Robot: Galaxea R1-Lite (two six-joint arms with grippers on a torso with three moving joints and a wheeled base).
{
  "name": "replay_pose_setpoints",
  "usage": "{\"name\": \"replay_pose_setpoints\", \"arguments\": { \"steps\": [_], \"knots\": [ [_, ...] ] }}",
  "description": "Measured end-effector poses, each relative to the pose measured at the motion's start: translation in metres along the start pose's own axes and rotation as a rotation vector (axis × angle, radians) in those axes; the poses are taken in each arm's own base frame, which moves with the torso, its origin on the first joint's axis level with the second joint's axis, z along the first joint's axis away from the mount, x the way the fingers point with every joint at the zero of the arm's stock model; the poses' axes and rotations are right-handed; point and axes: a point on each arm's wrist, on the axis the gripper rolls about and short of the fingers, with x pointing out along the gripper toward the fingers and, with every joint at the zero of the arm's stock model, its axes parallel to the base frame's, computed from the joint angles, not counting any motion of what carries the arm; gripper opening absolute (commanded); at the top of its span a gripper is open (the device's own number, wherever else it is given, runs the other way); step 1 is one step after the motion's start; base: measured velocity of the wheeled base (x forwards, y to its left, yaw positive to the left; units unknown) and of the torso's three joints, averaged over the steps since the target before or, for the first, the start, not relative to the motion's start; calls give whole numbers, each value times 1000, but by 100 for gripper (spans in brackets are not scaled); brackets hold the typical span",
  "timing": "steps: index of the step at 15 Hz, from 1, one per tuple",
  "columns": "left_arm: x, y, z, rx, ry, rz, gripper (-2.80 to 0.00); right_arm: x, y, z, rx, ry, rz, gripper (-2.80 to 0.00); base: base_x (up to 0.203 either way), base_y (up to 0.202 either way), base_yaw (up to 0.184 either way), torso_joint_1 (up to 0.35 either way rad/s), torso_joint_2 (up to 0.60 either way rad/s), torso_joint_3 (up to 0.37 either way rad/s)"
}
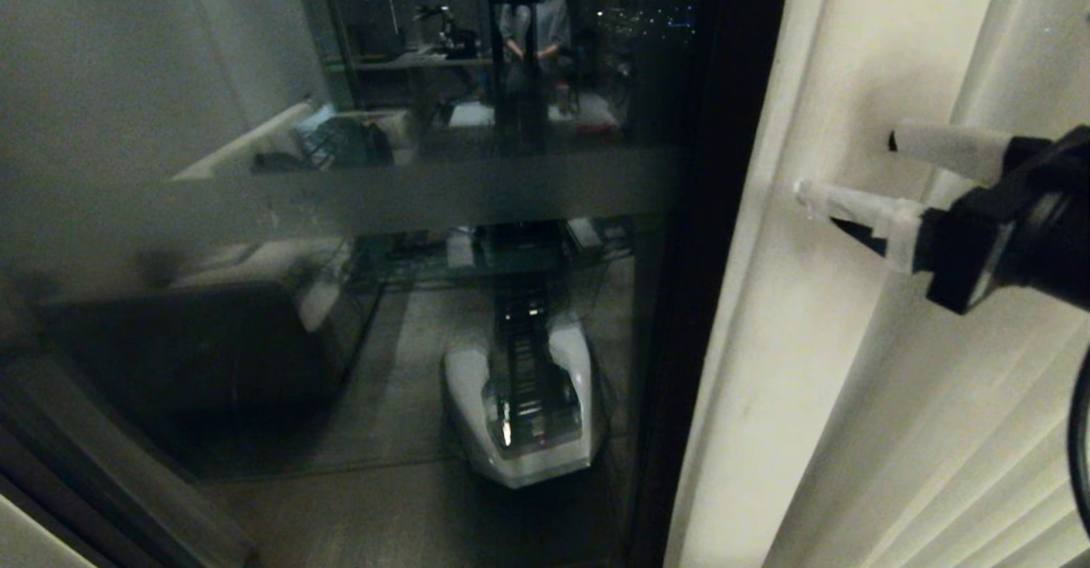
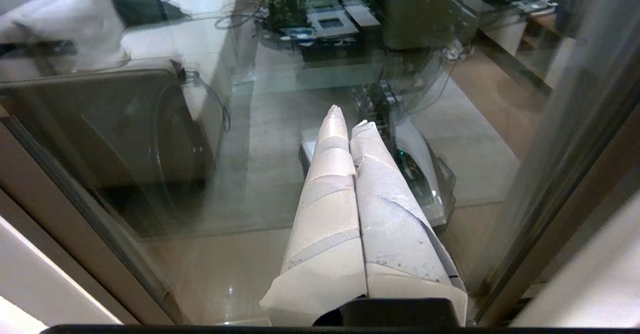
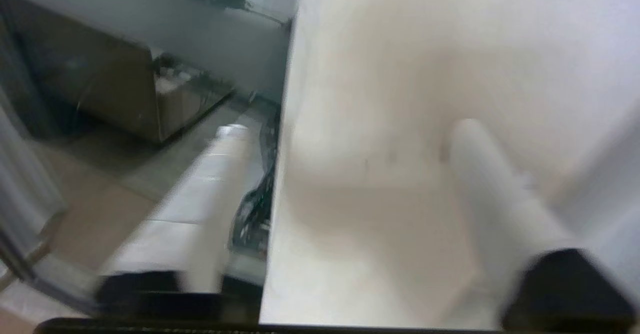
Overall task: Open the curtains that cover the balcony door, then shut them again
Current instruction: Close the inner curtains on both sides
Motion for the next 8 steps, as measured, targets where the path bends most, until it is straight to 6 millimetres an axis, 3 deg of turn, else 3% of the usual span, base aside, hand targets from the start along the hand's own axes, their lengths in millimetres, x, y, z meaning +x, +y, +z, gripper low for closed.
{"name": "replay_pose_setpoints", "arguments": {
  "steps": [5, 8],
  "knots": [
    [0, 0, 0, 0, 0, 0, -280, -55, -6, -29, 17, 53, 8, -280, 0, 0, 0, 0, 0, 0],
    [0, 0, 0, 0, 0, 0, -280, -89, -7, -60, 16, 82, 5, -280, 0, 0, 0, 0, 0, 0]
  ]
}}
